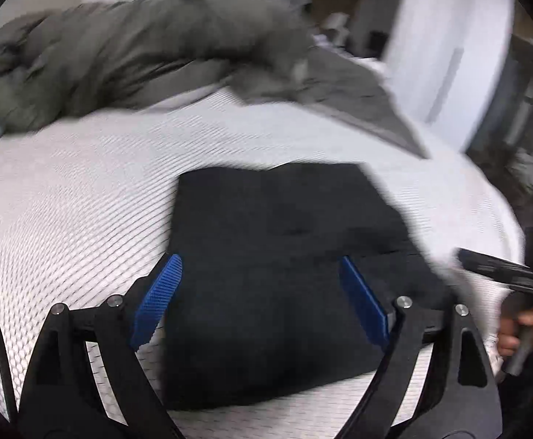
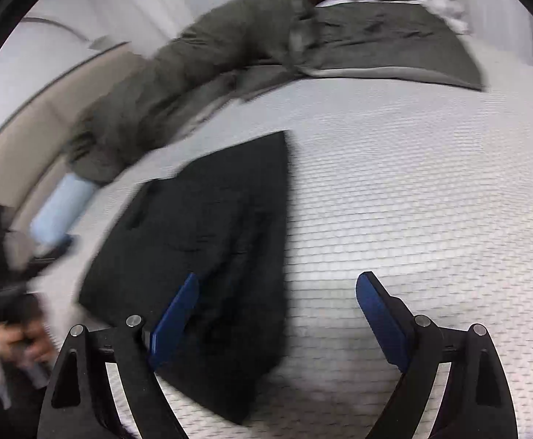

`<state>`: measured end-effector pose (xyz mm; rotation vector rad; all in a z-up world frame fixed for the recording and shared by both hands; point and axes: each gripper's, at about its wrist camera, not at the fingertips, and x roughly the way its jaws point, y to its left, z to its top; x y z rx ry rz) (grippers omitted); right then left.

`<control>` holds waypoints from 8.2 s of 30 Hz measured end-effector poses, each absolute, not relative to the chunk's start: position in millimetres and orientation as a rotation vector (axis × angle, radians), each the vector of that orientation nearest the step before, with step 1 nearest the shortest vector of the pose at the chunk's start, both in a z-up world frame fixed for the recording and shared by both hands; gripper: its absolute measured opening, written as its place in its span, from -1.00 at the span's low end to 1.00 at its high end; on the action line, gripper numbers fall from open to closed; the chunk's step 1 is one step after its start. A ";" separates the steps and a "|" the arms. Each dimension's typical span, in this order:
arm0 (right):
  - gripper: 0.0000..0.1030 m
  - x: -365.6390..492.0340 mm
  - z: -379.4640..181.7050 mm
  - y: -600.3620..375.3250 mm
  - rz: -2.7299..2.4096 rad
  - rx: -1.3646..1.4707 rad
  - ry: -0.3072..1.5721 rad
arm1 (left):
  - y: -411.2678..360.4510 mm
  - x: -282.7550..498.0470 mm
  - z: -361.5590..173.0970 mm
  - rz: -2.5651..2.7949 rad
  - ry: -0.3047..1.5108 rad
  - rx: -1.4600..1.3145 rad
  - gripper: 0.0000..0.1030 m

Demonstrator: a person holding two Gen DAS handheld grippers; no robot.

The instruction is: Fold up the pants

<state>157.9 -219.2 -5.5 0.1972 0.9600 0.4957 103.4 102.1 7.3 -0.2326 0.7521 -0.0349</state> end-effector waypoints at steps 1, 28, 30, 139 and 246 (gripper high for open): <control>0.65 157.2 -5.7 -214.3 0.549 0.219 0.968 | 110.2 107.2 -0.2 -0.009 0.783 -0.239 0.65; -0.45 153.2 -25.1 -181.2 0.500 0.120 1.055 | 131.2 104.7 -20.7 0.094 0.873 -0.144 0.64; -0.15 145.5 -16.8 -182.2 0.500 0.106 1.041 | 131.4 109.0 -26.7 0.138 0.884 -0.081 0.65; -0.11 111.8 -12.5 -117.8 0.677 -0.306 0.975 | -0.1 97.9 -42.1 -0.285 0.944 0.254 0.59; 0.99 23.9 34.0 -175.9 0.507 -0.072 0.478 | 37.5 24.1 9.6 0.083 0.501 -0.037 0.98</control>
